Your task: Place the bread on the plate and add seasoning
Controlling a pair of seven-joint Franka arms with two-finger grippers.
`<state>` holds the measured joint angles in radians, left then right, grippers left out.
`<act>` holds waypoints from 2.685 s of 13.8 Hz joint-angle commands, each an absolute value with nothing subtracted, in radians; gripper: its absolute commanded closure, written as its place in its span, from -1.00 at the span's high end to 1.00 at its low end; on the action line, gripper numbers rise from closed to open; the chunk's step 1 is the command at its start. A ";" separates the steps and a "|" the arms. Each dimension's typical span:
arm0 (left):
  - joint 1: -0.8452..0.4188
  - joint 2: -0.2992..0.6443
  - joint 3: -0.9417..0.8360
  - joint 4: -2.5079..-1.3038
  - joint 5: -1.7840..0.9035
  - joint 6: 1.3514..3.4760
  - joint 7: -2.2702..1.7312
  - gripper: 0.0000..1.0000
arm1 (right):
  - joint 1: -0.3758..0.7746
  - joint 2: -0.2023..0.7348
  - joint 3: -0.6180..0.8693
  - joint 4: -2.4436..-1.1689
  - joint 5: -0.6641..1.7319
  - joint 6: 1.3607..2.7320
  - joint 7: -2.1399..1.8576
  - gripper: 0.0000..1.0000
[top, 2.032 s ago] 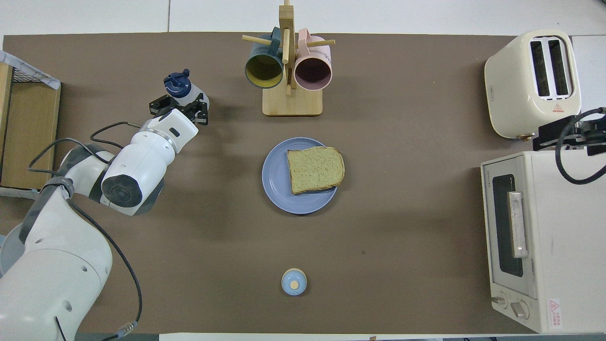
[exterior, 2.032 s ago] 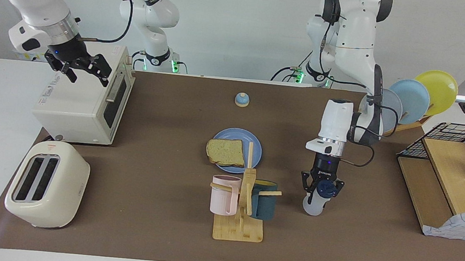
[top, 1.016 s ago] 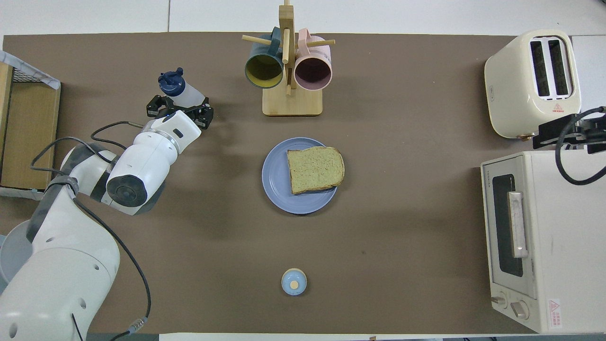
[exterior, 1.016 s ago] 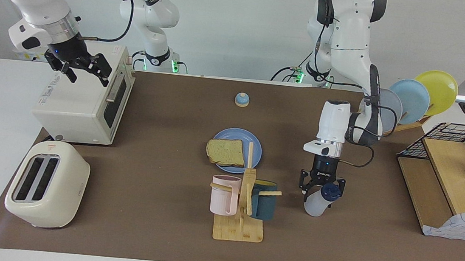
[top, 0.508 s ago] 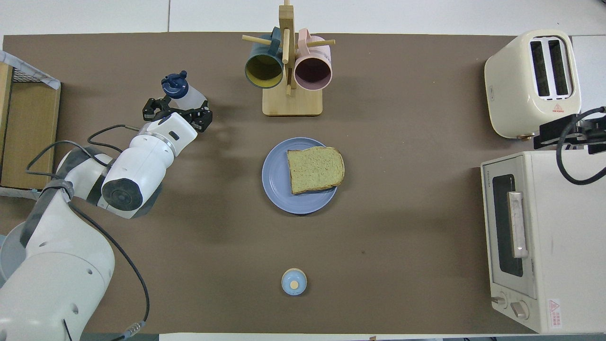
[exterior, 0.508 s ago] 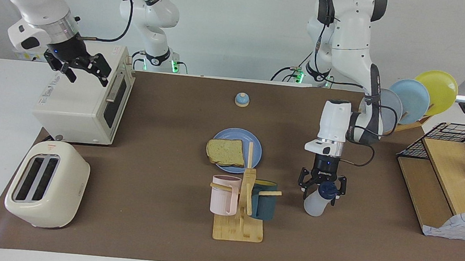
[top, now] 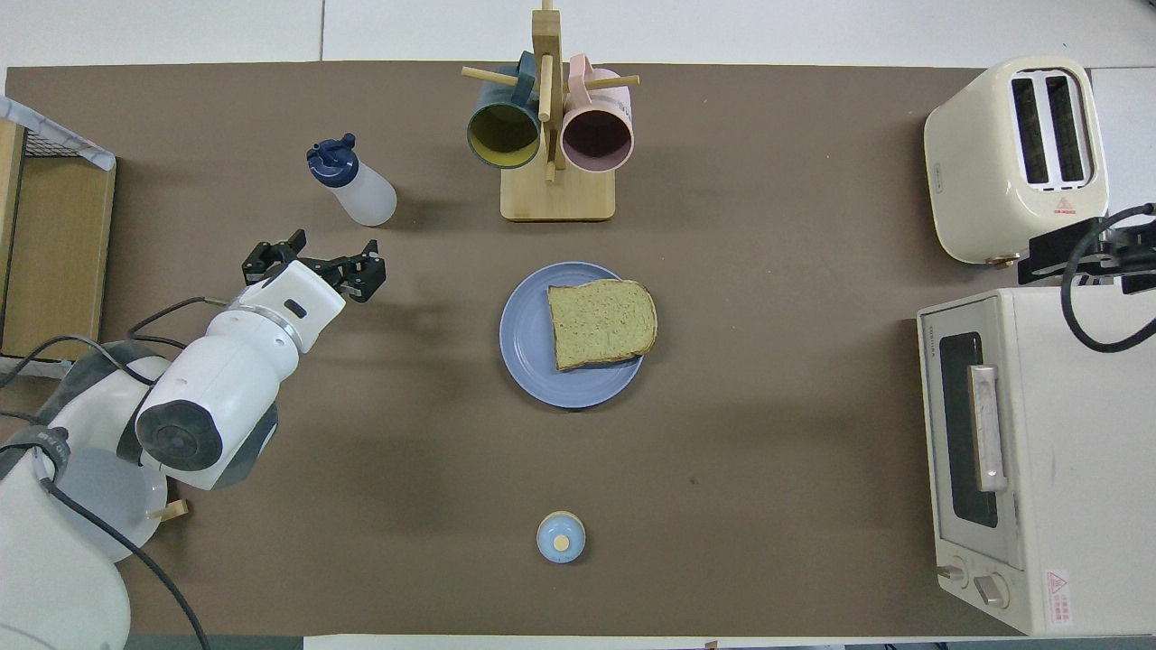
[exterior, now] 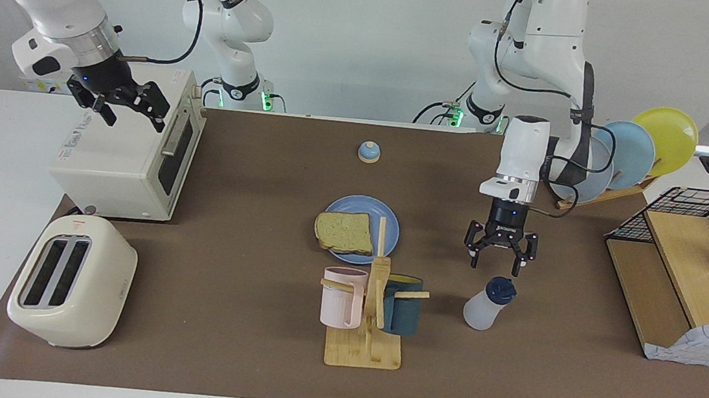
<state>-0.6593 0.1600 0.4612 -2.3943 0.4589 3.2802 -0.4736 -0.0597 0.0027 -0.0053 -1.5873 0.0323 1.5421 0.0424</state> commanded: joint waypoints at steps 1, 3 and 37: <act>-0.776 -0.021 0.460 -2.395 0.471 2.955 -0.504 1.00 | -0.072 -0.018 0.003 -1.612 0.023 1.546 0.018 1.00; -0.823 -0.060 0.454 -2.349 0.471 2.806 -0.544 1.00 | -0.072 -0.018 0.003 -1.612 0.023 1.546 0.018 1.00; -0.216 -0.108 0.231 -1.728 0.112 1.683 0.245 1.00 | -0.072 -0.018 0.003 -1.612 0.023 1.546 0.018 1.00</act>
<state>-0.3766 -0.1423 0.3873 -1.7845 0.1267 1.7091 0.2522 -0.0597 0.0027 -0.0053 -1.5874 0.0323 1.5421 0.0424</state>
